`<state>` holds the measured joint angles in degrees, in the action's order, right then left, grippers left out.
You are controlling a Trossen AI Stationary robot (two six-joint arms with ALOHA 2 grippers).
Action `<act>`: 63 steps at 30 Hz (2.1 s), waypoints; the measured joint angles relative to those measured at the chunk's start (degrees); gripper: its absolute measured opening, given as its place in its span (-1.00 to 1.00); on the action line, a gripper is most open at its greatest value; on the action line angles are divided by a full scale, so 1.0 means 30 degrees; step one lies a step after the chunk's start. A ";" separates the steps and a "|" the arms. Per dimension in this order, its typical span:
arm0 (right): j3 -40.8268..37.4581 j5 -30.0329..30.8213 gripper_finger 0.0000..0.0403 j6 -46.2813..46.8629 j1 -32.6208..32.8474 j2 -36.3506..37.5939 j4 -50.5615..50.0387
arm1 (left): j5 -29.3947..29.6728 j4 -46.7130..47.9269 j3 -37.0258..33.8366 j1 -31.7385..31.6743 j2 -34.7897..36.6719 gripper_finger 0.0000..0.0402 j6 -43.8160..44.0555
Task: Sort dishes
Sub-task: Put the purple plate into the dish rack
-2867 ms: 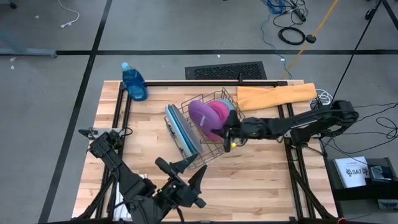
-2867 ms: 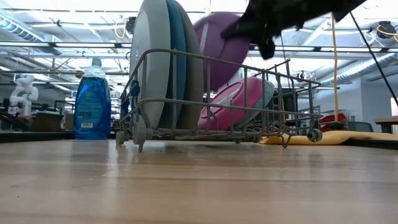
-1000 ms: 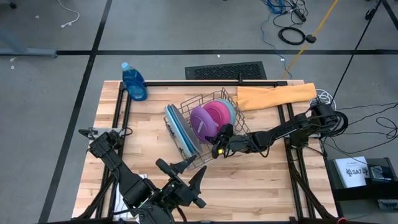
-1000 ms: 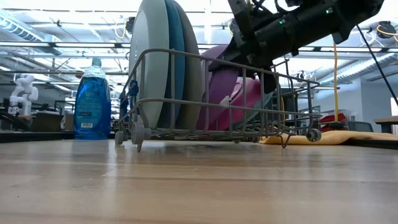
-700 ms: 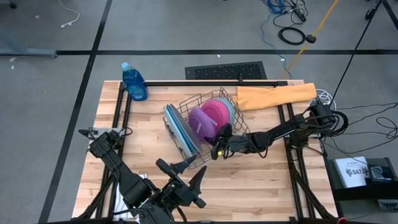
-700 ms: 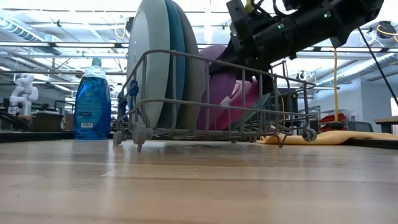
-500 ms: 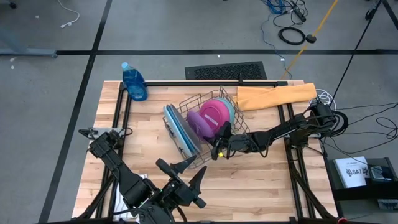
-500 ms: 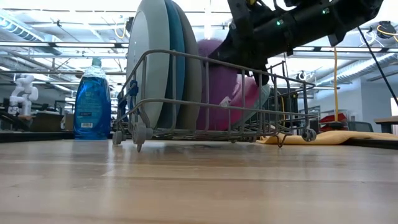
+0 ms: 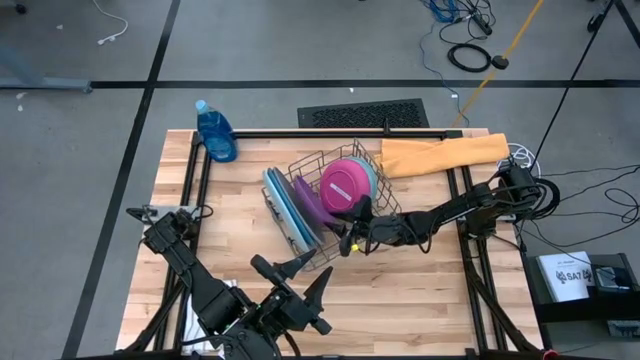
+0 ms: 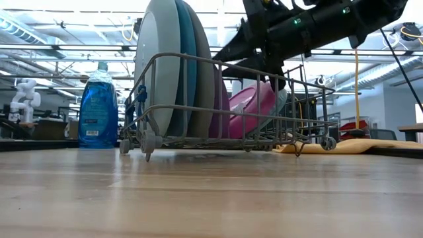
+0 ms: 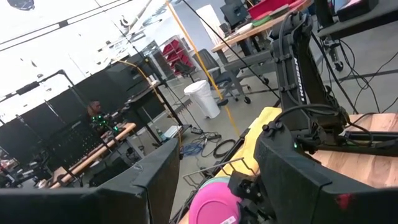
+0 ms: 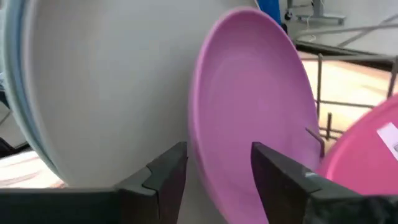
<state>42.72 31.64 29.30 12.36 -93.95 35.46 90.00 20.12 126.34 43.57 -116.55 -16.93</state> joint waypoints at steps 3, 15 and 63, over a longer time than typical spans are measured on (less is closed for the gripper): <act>0.0001 -0.0106 -0.13 -0.0692 0.0001 0.0000 0.0769 | 0.0000 -0.0003 0.0000 0.0000 0.0004 0.07 0.0021; 0.0009 -0.0167 -0.13 -0.5822 0.0278 0.0029 0.2753 | 0.0000 0.0015 0.0000 0.0000 0.0000 0.07 0.0014; 0.3309 0.4964 -1.00 -0.9822 -0.1754 -0.0197 -0.7611 | 0.0007 0.0198 0.0000 -0.0146 0.0007 0.07 -0.0001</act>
<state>52.64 46.53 -0.16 7.09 -94.54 12.62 90.02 20.71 126.34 43.13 -116.53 -16.93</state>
